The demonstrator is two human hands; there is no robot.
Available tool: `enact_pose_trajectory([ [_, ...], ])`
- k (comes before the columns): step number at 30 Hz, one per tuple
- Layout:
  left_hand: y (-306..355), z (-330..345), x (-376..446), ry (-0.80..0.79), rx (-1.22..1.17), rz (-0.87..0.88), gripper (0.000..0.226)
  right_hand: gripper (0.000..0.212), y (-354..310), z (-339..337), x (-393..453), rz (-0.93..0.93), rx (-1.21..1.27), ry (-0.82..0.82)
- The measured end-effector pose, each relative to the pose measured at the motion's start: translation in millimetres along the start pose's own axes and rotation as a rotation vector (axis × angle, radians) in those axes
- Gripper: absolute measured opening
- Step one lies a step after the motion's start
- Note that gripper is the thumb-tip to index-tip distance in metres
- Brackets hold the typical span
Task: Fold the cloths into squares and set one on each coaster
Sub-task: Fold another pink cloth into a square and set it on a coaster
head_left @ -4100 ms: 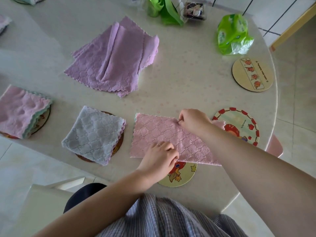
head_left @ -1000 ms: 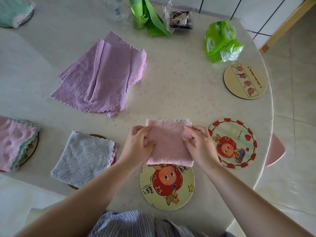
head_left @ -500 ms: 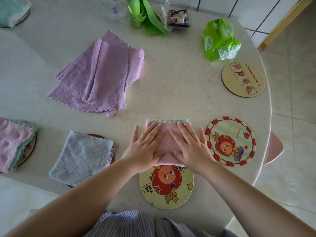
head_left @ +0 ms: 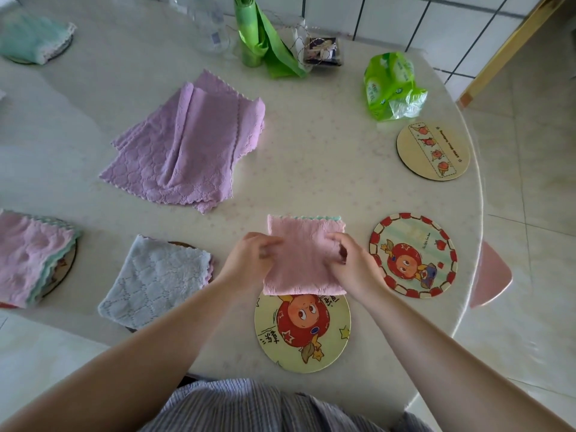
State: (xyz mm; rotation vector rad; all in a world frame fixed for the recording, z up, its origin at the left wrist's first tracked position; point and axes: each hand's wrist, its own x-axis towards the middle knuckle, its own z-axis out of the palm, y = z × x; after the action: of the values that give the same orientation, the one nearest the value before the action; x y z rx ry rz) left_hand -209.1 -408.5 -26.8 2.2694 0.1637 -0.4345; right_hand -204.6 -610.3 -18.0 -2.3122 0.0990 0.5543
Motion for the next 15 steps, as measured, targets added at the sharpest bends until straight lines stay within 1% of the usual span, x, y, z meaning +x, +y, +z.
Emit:
enact_pose_trajectory([
  [2,4,-4,-3,0.013,-0.102,-0.013,0.043,0.045,-2,-3,-6,-0.010,0.065,0.017],
  [4,6,-9,-13,0.010,-0.147,0.030,0.044,0.044,1,-5,-20,-0.046,0.119,0.030],
  [6,4,-12,-29,-0.023,-0.164,0.075,0.042,0.043,9,-2,-39,-0.060,0.166,0.017],
  [9,-9,-6,-55,-0.099,-0.178,0.101,0.043,0.048,25,13,-67,-0.061,0.209,-0.022],
  [15,-31,15,-83,-0.151,-0.133,0.091,0.046,0.048,41,39,-96,-0.072,0.169,0.003],
])
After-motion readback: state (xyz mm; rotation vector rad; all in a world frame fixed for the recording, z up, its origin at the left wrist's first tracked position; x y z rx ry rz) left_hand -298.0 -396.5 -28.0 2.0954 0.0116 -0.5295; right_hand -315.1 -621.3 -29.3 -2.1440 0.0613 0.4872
